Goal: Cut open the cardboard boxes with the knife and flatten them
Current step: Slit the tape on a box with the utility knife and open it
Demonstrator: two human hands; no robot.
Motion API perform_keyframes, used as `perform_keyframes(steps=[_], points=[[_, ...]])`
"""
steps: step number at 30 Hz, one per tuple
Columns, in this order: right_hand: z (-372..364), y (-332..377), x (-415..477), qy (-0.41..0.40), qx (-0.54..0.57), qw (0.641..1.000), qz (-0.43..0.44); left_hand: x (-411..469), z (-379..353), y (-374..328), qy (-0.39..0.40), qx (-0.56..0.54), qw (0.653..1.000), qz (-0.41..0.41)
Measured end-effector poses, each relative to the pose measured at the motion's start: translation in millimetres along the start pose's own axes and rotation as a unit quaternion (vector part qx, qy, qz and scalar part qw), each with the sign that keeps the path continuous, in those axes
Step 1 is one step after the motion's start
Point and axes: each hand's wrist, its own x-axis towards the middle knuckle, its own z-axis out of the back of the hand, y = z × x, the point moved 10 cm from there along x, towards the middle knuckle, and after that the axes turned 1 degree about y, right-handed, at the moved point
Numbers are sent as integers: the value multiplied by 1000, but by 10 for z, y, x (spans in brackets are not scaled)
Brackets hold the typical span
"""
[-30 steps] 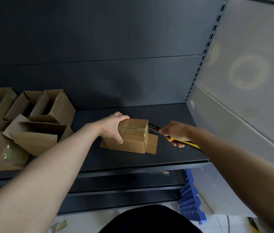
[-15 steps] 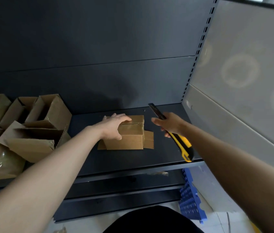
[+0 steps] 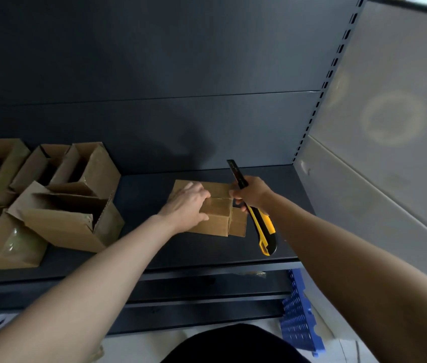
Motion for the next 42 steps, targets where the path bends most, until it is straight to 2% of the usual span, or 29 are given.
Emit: perform_keyframes(steps=[9,14,23,27,31,33,36,38,42], points=[[-24,73,90,4,-43,999,-8,67,1,-20,37,-25,999,5],[-115,36,58,59,-48,997,-4,56,-14,31,40,-49,998,16],[-103,33,79,35,-59,998,-12,105,26,-74,59,-32,998,7],[-87,29,34,42,-66,997,-9,89,-6,-39,83,-60,995,9],[39,-62,27,42,-85,994,-54,88,44,91,70,-42,997,8],[10,-147,-4,78,-80,990,-84,94,113,253,30,-110,991,68],[-42,-183,-22,93,-34,991,-92,34,160,516,-57,-222,953,196],[-101,-172,-32,102,-26,990,-95,-3,-25,561,-14,-230,935,270],[-137,-121,-54,111,-42,987,-106,31,-181,410,36,-200,938,282]])
